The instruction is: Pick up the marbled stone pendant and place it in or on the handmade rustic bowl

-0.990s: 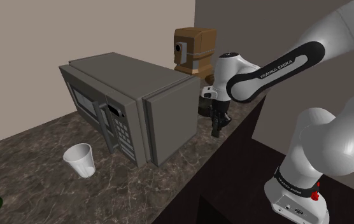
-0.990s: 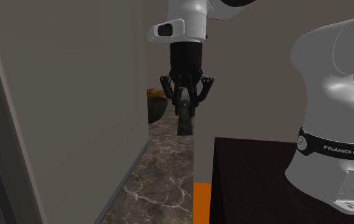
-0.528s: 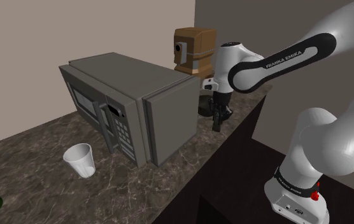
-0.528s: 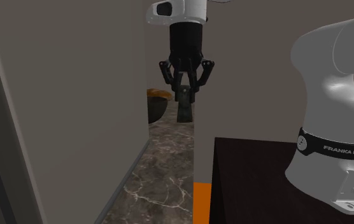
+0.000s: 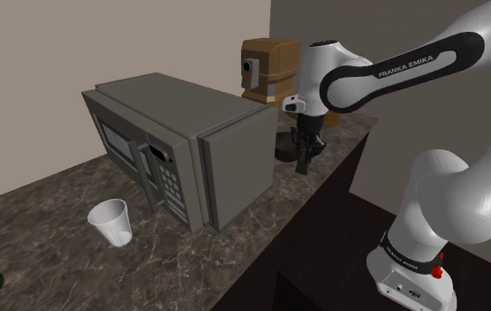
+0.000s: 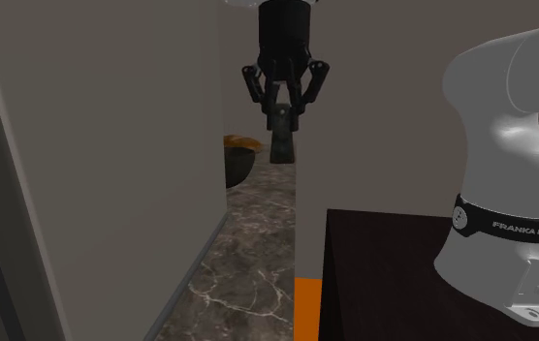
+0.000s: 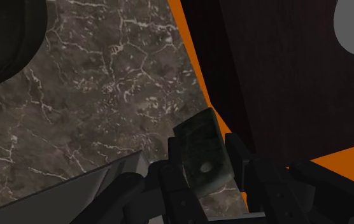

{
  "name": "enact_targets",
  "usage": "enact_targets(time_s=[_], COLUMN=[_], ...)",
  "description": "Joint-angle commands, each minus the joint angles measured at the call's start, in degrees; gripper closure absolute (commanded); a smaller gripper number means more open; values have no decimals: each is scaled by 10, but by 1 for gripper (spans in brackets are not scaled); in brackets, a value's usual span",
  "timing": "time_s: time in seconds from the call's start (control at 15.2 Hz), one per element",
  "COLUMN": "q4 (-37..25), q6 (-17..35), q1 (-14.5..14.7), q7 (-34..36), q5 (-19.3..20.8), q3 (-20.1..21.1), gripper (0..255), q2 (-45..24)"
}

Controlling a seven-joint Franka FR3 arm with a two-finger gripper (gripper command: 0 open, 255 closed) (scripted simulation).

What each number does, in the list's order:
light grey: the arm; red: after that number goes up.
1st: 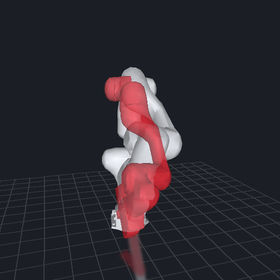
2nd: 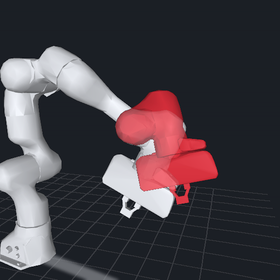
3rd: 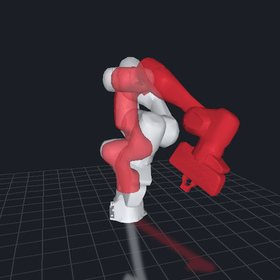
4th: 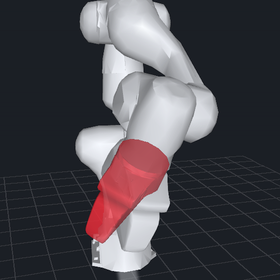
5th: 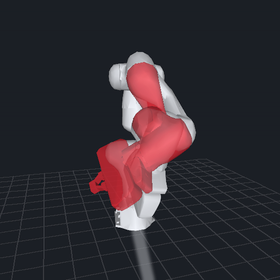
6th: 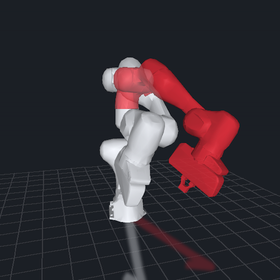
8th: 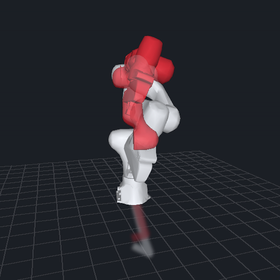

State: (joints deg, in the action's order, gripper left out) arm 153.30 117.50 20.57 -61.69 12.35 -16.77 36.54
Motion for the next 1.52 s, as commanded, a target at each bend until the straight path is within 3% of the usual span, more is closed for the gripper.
enact_targets(time_s=[0.0, 0.53, 0.99, 1.45], q4=[-14, -60, -169, -303], q6=[-19, -80, -60, -57], q1=[1, 3, -5, -2], q7=[-1, -3, -95, -199], q5=[-3, -10, -1, -40], q3=[2, 12, -68, -145], gripper=[255, 255, 255, 255], q2=[4, 20, -98, -234])
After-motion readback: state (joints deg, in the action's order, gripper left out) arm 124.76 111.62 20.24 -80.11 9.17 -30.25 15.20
